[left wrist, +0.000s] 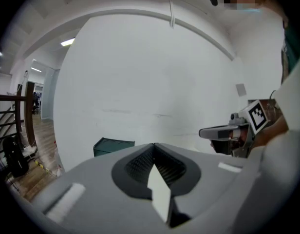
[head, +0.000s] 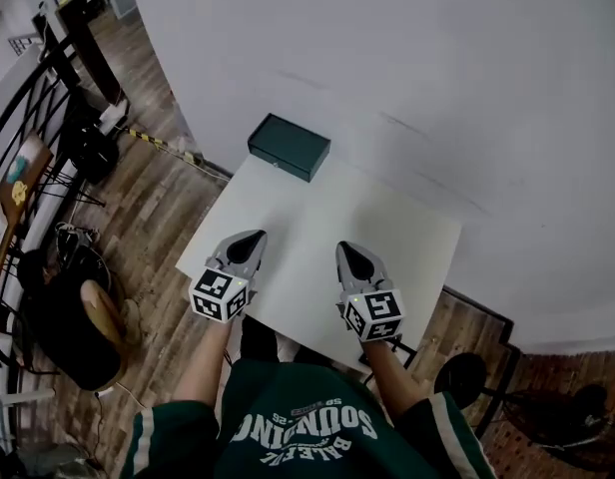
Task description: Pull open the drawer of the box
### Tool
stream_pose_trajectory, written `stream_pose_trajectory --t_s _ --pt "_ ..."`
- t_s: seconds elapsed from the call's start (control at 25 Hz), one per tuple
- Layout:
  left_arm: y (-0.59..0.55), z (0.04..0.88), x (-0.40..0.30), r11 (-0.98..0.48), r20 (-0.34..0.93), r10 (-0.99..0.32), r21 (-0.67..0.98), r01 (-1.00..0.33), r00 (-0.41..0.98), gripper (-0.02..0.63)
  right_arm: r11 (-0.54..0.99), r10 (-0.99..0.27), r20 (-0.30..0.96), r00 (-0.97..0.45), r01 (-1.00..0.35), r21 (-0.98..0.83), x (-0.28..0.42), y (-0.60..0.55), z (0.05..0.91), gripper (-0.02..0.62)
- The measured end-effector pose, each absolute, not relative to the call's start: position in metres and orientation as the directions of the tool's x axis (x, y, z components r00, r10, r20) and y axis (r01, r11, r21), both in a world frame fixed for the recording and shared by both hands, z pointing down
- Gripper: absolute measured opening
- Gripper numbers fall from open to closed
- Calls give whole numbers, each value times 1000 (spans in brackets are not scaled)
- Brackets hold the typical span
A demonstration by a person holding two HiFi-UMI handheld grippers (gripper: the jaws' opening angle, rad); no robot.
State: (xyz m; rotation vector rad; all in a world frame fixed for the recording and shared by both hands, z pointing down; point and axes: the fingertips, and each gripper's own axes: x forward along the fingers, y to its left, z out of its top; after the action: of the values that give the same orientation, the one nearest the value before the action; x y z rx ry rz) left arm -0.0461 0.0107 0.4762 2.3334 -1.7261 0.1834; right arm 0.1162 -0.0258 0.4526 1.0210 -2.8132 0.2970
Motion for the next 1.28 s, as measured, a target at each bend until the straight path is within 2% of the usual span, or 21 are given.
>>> stream_pose_trajectory --t_s 0.52,0.96,1.28 --pt "-110 499 -89 -446 282 -841 125 -886 463 52 577 -774 232 -590 -807 -129 96 -99 462 2" --pt "-159 575 -128 -449 389 -771 228 -864 504 52 506 -789 327 -521 -852 -136 54 -120 500 2" --pt "-192 621 -135 -466 428 -724 274 -841 540 54 440 -795 396 -460 -886 -146 54 -122 531 2"
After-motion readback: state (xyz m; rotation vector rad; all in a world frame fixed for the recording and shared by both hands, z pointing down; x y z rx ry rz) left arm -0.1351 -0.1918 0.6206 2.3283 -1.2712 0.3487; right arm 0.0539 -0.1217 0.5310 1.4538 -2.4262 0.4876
